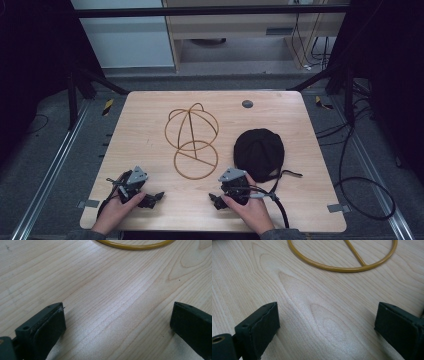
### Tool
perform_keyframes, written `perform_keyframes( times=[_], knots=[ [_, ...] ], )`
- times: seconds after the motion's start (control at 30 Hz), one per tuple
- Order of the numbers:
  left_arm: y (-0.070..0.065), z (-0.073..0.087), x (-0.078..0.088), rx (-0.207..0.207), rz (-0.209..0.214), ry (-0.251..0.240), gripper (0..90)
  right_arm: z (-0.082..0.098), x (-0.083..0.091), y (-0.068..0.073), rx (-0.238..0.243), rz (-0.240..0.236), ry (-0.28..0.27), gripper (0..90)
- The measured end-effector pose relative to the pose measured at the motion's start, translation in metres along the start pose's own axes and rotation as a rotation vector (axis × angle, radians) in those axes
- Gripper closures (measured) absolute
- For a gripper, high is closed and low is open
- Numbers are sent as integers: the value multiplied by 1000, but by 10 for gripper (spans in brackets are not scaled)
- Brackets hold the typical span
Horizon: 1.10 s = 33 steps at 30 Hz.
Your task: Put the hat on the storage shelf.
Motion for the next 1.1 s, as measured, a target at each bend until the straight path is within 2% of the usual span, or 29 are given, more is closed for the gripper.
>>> perform_keyframes(
  times=[0.9, 1.0, 1.1],
  knots=[
    [0, 0, 0, -1, 3, 2, 0, 2, 2, 2, 3, 0, 1, 64],
    [0, 0, 0, -1, 1, 0, 0, 0, 9, 8, 38, 16, -10, 80],
    [0, 0, 0, 0, 1, 0, 0, -5, 18, 9, 27, 11, -39, 80]
  ],
)
Point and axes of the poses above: each handheld gripper's, and its own axes: x roughly backward along the jaws, z roughly out of its underside, y roughly to its left, the point moved 6 cm from there along -x, roughly forward along the jaws, and after that the axes turned 10 degrees about -x, right-handed, at the moved point
